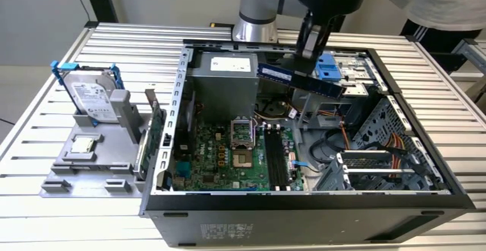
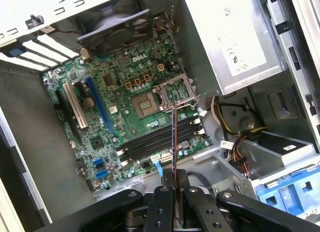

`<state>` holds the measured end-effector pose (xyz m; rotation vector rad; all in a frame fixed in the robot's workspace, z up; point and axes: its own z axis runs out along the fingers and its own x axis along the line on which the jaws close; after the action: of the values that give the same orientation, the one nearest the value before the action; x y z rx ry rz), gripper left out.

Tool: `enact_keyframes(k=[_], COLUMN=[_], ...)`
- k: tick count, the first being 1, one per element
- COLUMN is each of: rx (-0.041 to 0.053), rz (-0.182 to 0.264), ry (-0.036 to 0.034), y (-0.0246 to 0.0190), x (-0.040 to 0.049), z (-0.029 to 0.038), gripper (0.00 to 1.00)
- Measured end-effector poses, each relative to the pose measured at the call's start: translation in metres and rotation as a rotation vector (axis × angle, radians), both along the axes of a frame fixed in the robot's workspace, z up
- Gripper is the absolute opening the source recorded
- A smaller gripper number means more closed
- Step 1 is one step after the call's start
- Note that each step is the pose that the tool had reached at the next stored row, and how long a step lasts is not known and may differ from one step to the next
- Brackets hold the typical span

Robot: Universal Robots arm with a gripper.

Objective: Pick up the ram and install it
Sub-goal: 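Insert the ram into the slot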

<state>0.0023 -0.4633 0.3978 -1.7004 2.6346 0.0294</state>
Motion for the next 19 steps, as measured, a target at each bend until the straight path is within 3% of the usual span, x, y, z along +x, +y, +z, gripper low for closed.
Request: enact_keyframes(k=[19], rx=[0.0001], rz=[-0.188], ry=[0.0000], y=[0.0000], x=[0.0000], z=[-0.0002], gripper=[0.00])
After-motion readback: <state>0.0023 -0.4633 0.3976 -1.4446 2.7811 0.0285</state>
